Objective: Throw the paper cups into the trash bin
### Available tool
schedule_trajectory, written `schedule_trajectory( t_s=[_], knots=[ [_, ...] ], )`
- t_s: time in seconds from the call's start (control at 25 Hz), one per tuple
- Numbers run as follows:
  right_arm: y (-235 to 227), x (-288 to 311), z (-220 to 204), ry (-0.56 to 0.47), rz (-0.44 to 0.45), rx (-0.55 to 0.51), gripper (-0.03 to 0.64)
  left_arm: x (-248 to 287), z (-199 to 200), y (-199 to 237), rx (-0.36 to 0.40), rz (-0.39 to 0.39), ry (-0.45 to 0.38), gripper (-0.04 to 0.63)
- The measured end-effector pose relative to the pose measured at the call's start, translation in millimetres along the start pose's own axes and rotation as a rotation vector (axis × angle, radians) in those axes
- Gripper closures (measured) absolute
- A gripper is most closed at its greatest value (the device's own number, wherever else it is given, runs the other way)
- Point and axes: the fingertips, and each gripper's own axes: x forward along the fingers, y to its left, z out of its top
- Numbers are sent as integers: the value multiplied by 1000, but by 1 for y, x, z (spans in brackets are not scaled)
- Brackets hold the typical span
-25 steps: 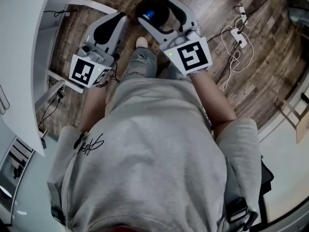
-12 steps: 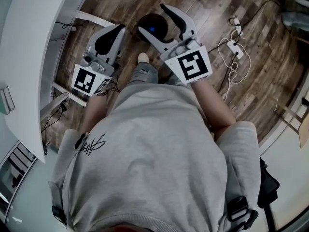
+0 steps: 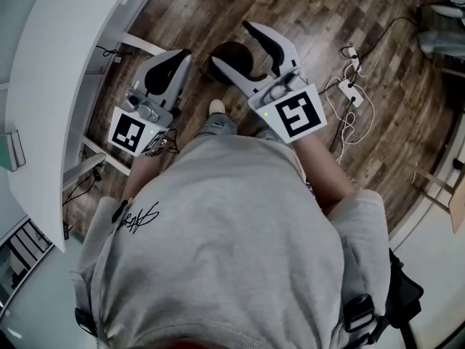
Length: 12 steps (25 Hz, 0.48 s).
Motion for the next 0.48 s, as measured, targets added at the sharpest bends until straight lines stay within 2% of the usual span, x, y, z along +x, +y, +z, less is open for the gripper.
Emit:
schedule_trajectory(
  t_s=[0.08,0.16,0.32,0.48],
  knots=[
    [2,-3,8,-23,5,-12,353,1,7,-5,15,-15,1,595],
    [3,-7,16,-47,9,-12,468,4,14,-9,32,-25,7,595],
    [3,-12,25,-55,12,-40,476,9,27,-14,75,-39,-10,595],
    [5,-16,29,-59,26,-46,480,14,38,-18,85,-38,-36,595]
  ],
)
